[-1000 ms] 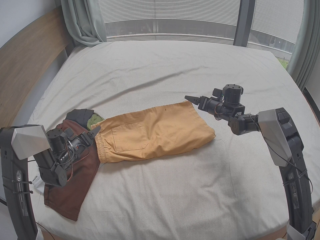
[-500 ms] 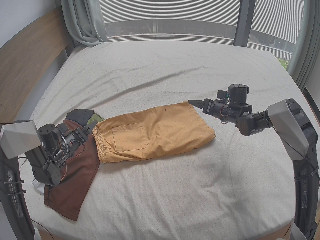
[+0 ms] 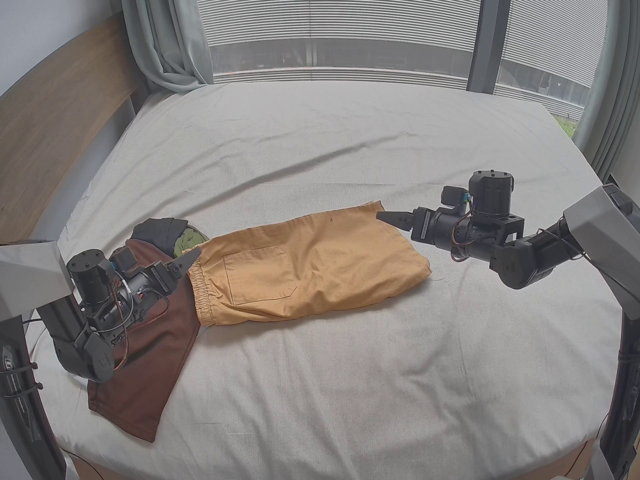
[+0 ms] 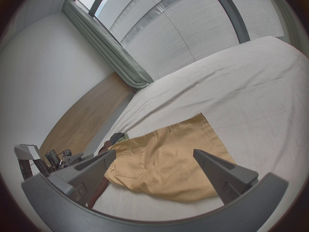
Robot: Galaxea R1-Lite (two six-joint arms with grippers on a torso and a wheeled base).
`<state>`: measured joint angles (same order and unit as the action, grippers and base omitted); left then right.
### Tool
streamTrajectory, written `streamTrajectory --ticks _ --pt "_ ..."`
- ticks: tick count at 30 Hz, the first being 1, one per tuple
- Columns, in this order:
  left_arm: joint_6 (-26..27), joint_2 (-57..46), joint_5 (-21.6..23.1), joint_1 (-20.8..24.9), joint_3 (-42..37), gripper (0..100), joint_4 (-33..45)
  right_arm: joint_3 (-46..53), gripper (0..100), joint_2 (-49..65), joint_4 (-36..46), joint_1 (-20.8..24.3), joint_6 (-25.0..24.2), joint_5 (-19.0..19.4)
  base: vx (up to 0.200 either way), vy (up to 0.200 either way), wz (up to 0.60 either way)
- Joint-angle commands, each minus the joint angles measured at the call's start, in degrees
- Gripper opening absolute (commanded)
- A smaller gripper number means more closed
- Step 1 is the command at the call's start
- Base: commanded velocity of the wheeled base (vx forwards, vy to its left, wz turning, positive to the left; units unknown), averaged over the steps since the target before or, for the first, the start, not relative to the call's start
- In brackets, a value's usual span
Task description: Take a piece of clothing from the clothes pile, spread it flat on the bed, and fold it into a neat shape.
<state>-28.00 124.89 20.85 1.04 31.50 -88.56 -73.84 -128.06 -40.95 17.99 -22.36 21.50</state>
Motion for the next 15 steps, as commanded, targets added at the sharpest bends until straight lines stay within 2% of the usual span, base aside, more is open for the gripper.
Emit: streamTrajectory --ticks 1,4,6,15 --pt "2.69 -0.26 0.07 -0.07 -1.18 100 -0.03 3.61 100 -1.4 -1.59 0.11 -0.14 0.03 0.0 0.0 0.0" --pt "6.12 -0.09 0.07 -0.42 -1.53 100 -0.03 4.67 100 -1.84 -1.59 0.2 -0.14 0.12 0.0 0.0 0.0" --pt "11.13 -0.09 1.57 -0.51 -2.85 100 -0.12 5.72 100 -2.02 -1.68 0.29 -0.58 0.12 0.0 0.0 0.0" --pt "24.13 1.32 5.87 -1.39 -4.61 100 -0.2 7.04 100 -6.41 -3.52 0.11 -1.99 0.03 0.0 0.0 0.0"
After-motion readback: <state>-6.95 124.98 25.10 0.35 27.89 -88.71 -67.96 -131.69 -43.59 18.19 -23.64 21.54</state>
